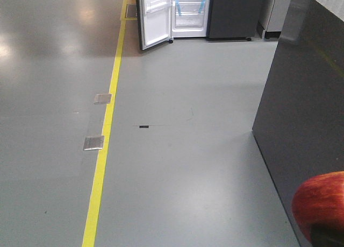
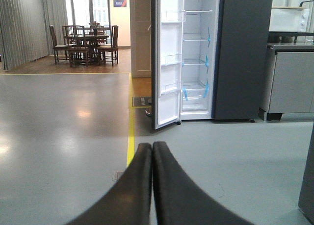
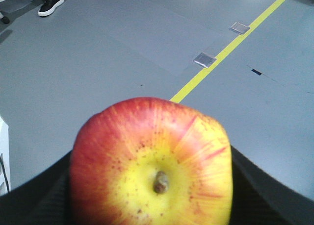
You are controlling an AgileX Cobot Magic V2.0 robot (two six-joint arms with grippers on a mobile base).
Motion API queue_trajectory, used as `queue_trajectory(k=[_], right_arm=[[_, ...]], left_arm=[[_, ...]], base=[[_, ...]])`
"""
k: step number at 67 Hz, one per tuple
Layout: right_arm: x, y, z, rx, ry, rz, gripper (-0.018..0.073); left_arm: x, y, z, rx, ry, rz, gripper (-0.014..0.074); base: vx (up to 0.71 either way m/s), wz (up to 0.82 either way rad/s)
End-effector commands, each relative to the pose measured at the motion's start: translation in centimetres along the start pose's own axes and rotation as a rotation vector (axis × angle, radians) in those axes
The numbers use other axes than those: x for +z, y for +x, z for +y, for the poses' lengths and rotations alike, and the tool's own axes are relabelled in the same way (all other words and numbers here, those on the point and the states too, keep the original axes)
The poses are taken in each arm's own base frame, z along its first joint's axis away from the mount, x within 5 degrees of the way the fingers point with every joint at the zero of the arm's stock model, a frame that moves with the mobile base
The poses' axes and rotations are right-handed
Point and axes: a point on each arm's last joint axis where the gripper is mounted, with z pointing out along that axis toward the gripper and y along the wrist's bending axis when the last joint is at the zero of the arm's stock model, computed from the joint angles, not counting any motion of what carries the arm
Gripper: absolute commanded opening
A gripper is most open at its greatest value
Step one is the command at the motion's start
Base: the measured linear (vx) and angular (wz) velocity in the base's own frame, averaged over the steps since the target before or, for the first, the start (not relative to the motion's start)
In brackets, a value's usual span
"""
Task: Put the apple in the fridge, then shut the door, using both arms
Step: 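Drive toward the open white refrigerator holding the apple in the right gripper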
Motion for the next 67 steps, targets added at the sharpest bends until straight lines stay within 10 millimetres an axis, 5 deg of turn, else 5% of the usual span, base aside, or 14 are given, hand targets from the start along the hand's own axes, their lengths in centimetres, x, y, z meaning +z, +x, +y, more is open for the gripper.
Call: queue_trajectory(k=[1,67], right_arm=[[-0.47,-1.16,0.03,0.003,0.004,-0.086,0.0224],[-0.47,-1.17,0.04,0.004,0.004,-0.086,0.0224]], left_arm=[[-0.05,0.16,0.07,-0.014,-0.001,-0.064,-0.0006],[-0.05,0.16,0.07,-0.014,-0.001,-0.064,-0.0006]], base=[[0.26,-0.05],[0.30,0.01]])
